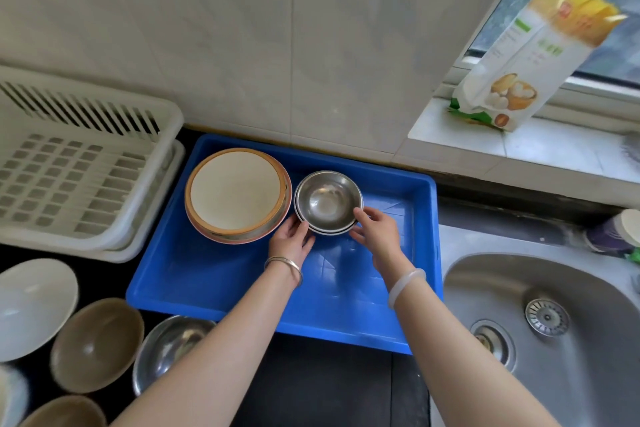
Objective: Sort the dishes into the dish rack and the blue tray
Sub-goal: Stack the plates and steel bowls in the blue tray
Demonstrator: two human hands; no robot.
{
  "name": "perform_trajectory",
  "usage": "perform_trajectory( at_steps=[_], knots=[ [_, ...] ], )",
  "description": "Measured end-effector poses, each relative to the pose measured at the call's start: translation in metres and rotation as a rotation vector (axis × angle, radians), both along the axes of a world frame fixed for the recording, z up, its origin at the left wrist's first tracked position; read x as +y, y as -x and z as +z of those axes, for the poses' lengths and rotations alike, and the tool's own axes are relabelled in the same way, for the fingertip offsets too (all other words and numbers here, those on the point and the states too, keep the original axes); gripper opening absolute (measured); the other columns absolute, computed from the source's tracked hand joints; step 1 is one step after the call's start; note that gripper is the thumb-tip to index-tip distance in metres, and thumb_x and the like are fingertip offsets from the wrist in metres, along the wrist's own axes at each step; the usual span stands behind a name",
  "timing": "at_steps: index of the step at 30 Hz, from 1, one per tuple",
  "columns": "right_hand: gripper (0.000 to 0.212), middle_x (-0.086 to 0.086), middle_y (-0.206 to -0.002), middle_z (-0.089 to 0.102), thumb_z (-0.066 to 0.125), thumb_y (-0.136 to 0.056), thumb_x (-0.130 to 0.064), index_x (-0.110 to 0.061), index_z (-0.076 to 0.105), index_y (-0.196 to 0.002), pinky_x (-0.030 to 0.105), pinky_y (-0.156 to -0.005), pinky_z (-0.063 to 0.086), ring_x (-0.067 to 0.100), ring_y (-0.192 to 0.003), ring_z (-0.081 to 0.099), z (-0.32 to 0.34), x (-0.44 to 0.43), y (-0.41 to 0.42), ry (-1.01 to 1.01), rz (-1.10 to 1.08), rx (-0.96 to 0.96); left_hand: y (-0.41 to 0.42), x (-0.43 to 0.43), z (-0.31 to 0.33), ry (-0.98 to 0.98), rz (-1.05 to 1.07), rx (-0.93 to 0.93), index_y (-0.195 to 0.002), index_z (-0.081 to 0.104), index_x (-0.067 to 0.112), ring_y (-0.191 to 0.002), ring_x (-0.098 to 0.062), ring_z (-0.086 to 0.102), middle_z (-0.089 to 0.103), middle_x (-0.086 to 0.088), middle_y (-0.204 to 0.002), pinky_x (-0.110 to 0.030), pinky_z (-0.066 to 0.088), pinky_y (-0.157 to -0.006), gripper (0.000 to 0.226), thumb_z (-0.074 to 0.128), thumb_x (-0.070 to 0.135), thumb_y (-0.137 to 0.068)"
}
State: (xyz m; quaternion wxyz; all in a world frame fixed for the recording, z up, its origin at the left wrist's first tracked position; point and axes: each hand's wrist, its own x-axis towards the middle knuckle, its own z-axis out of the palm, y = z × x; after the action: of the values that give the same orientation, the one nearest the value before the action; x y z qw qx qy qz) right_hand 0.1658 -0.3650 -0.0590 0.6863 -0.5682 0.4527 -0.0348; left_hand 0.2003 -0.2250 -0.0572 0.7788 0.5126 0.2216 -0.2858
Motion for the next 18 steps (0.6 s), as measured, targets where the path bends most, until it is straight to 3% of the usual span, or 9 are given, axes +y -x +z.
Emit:
perform_trajectory(
  at_steps=[7, 10, 13, 16, 18],
  knots=[
    [0.029, 0.013, -0.109, 0.064, 0.056, -0.094, -0.020, -0.004, 0.060, -0.118, 0.026, -0.076, 0.055, 0.021, -0.089, 0.063, -0.002, 0.001, -0.007, -0.020, -0.009, -0.026, -0.005, -0.010, -0.001, -0.021, 0.089, 0.004, -0.126, 0.051, 0.003, -0.114, -0.018, 0.052, 0.052, -0.011, -0.136, -0.025, 0.040, -0.096, 0.032, 0.045, 0.006, -0.094],
    [0.026, 0.006, -0.099, 0.064, 0.053, -0.095, -0.023, -0.008, 0.063, -0.114, 0.031, -0.081, 0.054, 0.018, -0.085, 0.062, -0.003, 0.002, -0.006, -0.015, 0.016, -0.017, -0.004, -0.011, -0.001, -0.021, 0.100, 0.004, -0.126, 0.051, 0.004, -0.110, -0.018, 0.053, 0.053, -0.011, -0.135, -0.025, 0.041, -0.096, 0.033, 0.046, 0.006, -0.094],
    [0.026, 0.004, -0.102, 0.063, 0.051, -0.095, -0.025, -0.013, 0.062, -0.115, 0.033, -0.082, 0.053, 0.017, -0.085, 0.062, 0.000, 0.004, -0.002, -0.023, 0.041, -0.009, -0.003, -0.011, 0.002, -0.027, 0.103, 0.017, -0.128, 0.050, 0.005, -0.105, -0.017, 0.055, 0.055, -0.011, -0.132, -0.023, 0.042, -0.092, 0.034, 0.046, 0.008, -0.094],
    [0.021, 0.003, -0.102, 0.060, 0.050, -0.095, -0.026, -0.016, 0.064, -0.108, 0.031, -0.078, 0.051, 0.018, -0.084, 0.059, 0.006, 0.005, 0.006, -0.013, 0.050, -0.003, 0.001, -0.007, 0.006, -0.046, 0.108, 0.046, -0.131, 0.046, 0.002, -0.119, -0.023, 0.052, 0.052, -0.016, -0.135, -0.025, 0.041, -0.095, 0.037, 0.046, 0.008, -0.094],
    [0.024, 0.004, -0.106, 0.058, 0.048, -0.096, -0.026, -0.015, 0.059, -0.115, 0.033, -0.080, 0.050, 0.021, -0.087, 0.058, 0.013, 0.005, 0.015, 0.018, 0.037, 0.005, 0.008, 0.000, 0.011, -0.076, 0.100, 0.053, -0.134, 0.042, -0.002, -0.127, -0.029, 0.047, 0.047, -0.017, -0.138, -0.029, 0.042, -0.098, 0.041, 0.048, 0.005, -0.093]
  ],
)
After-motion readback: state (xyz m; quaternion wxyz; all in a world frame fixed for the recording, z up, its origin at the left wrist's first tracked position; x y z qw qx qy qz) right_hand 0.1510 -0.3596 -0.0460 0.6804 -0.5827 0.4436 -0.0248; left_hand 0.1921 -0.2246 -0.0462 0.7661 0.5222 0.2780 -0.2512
